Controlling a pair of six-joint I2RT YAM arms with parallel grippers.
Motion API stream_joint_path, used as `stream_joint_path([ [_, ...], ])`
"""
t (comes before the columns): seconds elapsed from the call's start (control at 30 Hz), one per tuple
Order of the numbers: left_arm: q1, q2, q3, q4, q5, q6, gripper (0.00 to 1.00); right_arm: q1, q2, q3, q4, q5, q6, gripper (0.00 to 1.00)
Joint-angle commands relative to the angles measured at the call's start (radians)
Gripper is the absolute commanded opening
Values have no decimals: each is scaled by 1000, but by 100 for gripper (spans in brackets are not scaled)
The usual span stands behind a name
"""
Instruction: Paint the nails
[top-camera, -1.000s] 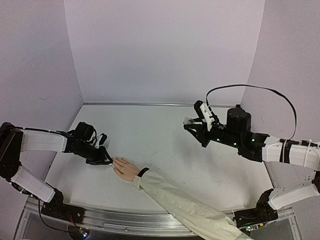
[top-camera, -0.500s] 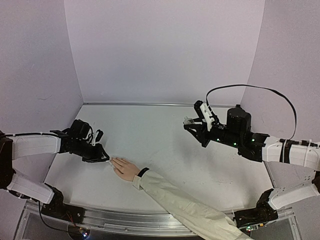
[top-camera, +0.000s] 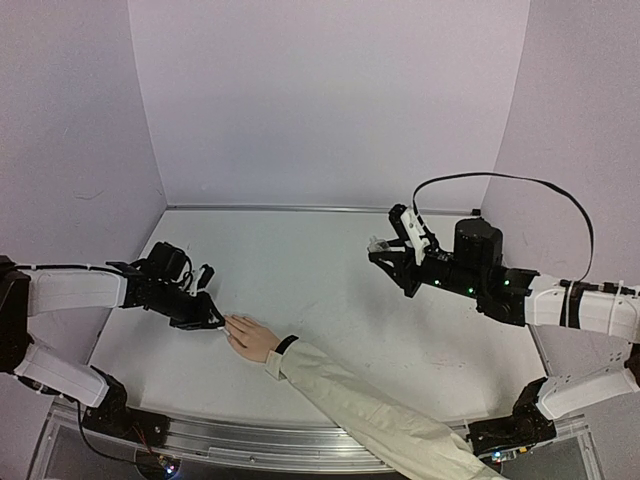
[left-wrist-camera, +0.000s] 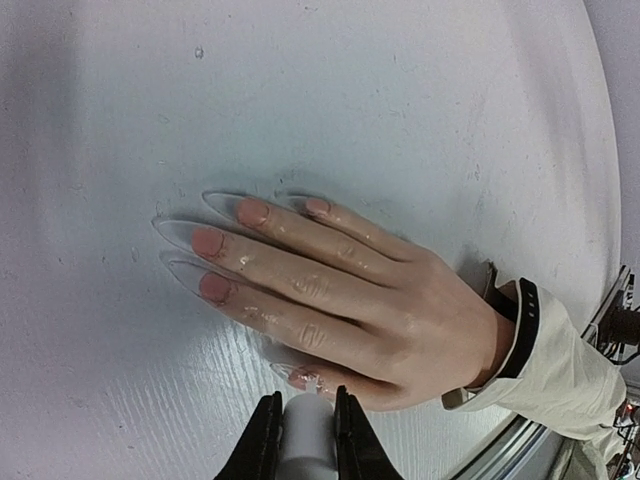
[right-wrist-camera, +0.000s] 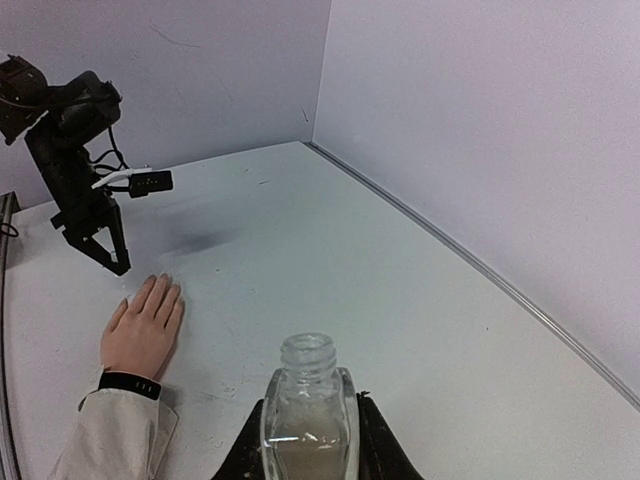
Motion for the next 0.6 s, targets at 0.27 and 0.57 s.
stream_joint_path([
  [0.27,-6,43,13,62,20,-8,0,-5,-21,12,69,-2,5,0],
  [0.57,-6,64,13,59,0,3,0,-5,-8,16,68,3,5,0],
])
